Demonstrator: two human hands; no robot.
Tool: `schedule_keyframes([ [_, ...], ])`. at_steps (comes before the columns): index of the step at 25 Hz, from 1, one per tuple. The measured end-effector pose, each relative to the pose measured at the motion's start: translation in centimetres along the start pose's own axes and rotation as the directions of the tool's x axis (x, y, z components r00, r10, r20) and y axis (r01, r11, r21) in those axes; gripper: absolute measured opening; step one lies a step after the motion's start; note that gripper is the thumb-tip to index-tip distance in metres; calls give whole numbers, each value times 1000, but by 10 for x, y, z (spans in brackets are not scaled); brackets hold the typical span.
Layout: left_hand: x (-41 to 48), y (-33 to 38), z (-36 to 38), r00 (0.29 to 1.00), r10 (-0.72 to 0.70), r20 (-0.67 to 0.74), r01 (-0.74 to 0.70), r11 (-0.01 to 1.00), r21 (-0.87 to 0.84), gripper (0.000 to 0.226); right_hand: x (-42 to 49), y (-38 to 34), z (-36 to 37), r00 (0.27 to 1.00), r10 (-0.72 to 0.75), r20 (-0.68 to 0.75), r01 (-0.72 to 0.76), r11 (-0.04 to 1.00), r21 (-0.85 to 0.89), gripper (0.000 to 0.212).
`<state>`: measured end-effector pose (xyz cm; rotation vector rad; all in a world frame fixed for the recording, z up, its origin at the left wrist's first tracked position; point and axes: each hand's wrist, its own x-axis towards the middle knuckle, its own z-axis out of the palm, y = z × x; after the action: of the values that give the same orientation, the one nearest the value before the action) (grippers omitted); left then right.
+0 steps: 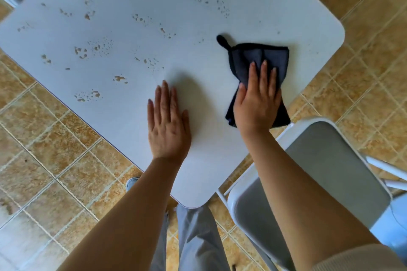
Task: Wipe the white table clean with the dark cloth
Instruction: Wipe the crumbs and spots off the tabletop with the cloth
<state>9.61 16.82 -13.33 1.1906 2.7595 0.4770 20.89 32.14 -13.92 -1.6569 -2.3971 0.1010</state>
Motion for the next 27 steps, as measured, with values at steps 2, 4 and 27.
schedule_keyframes([
  [2, 16, 20, 9, 1000, 18, 24, -18, 1000, -21, 57, 1, -18, 5, 999, -32, -10, 32, 999, 29, 47],
  [4, 21, 28, 17, 999, -15, 33, 15, 1000, -5, 57, -15, -17, 3, 995, -104, 11, 104, 994, 19, 47],
  [27, 25, 31, 20, 1000, -1, -2, 1, 998, 65, 58, 12, 59, -15, 958, -275, 77, 274, 962, 23, 46],
])
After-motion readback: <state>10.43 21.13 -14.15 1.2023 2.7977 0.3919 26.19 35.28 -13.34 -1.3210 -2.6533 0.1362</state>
